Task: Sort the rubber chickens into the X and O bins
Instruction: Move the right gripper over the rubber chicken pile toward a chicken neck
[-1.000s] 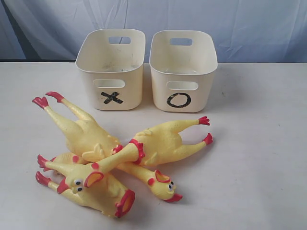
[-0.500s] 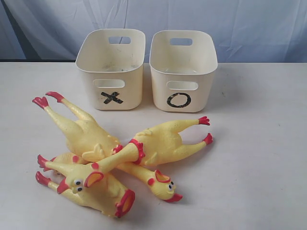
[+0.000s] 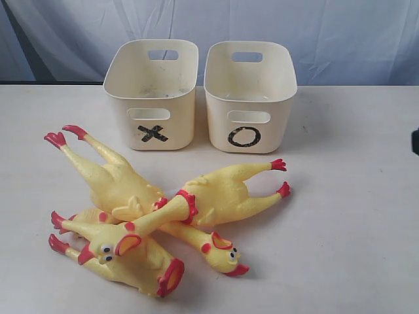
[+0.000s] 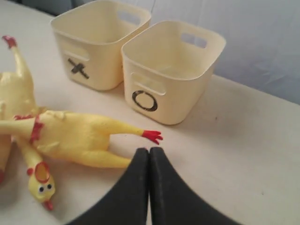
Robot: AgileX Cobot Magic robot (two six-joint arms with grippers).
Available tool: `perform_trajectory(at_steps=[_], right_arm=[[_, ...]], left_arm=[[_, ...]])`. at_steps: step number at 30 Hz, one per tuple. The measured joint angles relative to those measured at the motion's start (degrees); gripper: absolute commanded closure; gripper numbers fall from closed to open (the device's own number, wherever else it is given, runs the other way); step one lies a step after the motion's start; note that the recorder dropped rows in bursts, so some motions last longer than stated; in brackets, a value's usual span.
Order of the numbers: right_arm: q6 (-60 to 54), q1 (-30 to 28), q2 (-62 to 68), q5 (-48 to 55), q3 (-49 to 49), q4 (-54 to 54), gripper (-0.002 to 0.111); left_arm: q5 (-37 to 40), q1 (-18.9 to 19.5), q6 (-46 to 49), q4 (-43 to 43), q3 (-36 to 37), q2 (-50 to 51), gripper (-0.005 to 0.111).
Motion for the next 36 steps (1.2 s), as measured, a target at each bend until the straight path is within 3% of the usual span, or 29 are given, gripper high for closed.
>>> perform_trajectory(at_steps=[6, 19, 29, 32, 36], right_arm=[[-1.92, 6.97, 11.49, 3.0, -6.37, -2.08, 0.109], [-2.34, 24.41, 31.75, 3.0, -15.65, -17.11, 0.109], [-11.14, 35.33, 43.14, -1.99, -18.05, -21.23, 0.108], [-14.79, 37.79, 45.33, -4.4, -18.09, -21.33, 0.097], [-16.96, 40.49, 48.18, -8.28, -18.09, -21.44, 0.065]], left_arm=[[0.0, 0.0, 0.0, 0.0, 0.0, 0.0, 0.106], [0.0, 0.0, 0.0, 0.0, 0.0, 0.0, 0.106], [0.0, 0.0, 0.0, 0.0, 0.0, 0.0, 0.106], [0.0, 0.0, 0.0, 0.0, 0.0, 0.0, 0.106], [0.0, 0.0, 0.0, 0.0, 0.0, 0.0, 0.106]])
